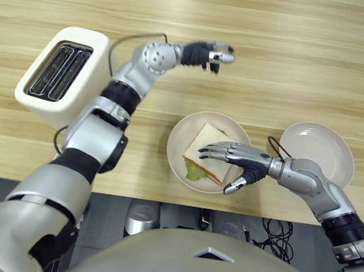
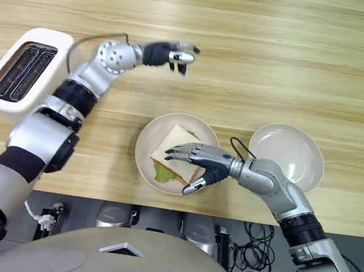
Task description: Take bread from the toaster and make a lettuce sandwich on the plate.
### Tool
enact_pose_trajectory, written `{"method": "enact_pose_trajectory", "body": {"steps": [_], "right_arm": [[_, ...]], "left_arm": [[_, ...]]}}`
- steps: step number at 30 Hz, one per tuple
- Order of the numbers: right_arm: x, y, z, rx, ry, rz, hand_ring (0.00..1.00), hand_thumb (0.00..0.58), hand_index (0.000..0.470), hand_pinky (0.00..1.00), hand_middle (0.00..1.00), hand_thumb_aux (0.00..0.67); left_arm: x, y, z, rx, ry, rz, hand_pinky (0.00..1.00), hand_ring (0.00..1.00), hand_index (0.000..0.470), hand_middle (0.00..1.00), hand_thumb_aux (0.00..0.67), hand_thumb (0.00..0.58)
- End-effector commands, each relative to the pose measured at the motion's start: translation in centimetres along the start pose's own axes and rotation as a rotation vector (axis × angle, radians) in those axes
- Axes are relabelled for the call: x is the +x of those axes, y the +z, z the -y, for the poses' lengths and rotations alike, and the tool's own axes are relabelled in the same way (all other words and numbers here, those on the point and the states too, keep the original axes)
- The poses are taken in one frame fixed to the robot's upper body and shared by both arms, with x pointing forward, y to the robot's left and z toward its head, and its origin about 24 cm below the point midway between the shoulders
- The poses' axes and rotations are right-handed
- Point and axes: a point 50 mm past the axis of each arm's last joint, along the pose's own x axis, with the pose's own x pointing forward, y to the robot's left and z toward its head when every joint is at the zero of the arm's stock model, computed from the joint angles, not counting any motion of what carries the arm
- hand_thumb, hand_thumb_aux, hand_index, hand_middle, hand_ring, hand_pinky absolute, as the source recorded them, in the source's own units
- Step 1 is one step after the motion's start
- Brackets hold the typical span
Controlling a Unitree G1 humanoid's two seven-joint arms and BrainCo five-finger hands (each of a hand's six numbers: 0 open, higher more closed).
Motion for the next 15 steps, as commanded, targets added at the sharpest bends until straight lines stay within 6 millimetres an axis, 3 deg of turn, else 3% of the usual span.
{"method": "enact_pose_trajectory", "body": {"steps": [1, 6, 7, 8, 10, 11, 12, 13, 14, 15], "right_arm": [[-0.5, -1.3, -1.9, 0.036, 0.089, -0.080, 0.00, 0.000, 0.000, 0.00, 0.00, 0.000], [-0.3, -1.4, 0.0, 0.006, -0.085, -0.065, 0.00, 0.000, 0.000, 0.00, 0.00, 0.000], [-0.4, -1.4, 0.4, 0.004, -0.117, -0.061, 0.00, 0.194, 0.085, 0.00, 0.00, 0.123], [-0.6, -1.3, 0.9, 0.011, -0.158, -0.052, 0.00, 0.436, 0.231, 0.00, 0.00, 0.336], [-0.9, -1.1, 1.8, 0.035, -0.234, -0.024, 0.00, 0.491, 0.280, 0.00, 0.00, 0.407], [-1.1, -0.9, 2.3, 0.050, -0.277, -0.002, 0.00, 0.508, 0.298, 0.00, 0.00, 0.434], [-1.2, -0.7, 2.7, 0.073, -0.315, 0.024, 0.80, 0.536, 0.334, 0.80, 0.80, 0.486], [-1.3, -0.5, 3.1, 0.089, -0.354, 0.046, 0.80, 0.536, 0.334, 0.80, 0.80, 0.486], [-1.5, -0.4, 3.5, 0.110, -0.384, 0.067, 1.00, 0.580, 0.460, 1.00, 1.00, 0.670], [-1.7, -0.2, 3.9, 0.136, -0.423, 0.092, 1.00, 0.580, 0.460, 1.00, 1.00, 0.670]], "left_arm": [[-0.2, -0.8, 0.9, 0.092, 0.032, -0.041, 0.00, 0.00, 0.000, 0.00, 0.000, 0.000], [-1.5, -0.8, 1.6, -0.020, 0.131, 0.045, 0.00, 0.00, 0.000, 0.00, 0.000, 0.000], [-2.0, -0.6, 2.0, -0.042, 0.135, 0.071, 0.00, 0.00, 0.034, 0.00, 0.050, 0.083], [-2.6, -0.4, 2.4, -0.082, 0.141, 0.105, 0.00, 0.00, 0.216, 0.00, 0.315, 0.417], [-4.0, 0.0, 2.9, -0.170, 0.165, 0.156, 0.00, 0.00, 0.317, 0.00, 0.462, 0.524], [-4.8, 0.1, 3.0, -0.205, 0.188, 0.170, 0.40, 0.40, 0.413, 0.40, 0.602, 0.574], [-5.6, 0.2, 3.0, -0.258, 0.205, 0.182, 1.00, 1.00, 0.460, 1.00, 0.670, 0.580], [-6.2, 0.3, 3.2, -0.289, 0.215, 0.194, 1.00, 1.00, 0.460, 1.00, 0.670, 0.580], [-6.8, 0.4, 3.6, -0.323, 0.220, 0.210, 1.00, 1.00, 0.460, 1.00, 0.670, 0.580], [-7.5, 0.6, 4.0, -0.368, 0.229, 0.229, 1.00, 1.00, 0.460, 1.00, 0.670, 0.580]]}}
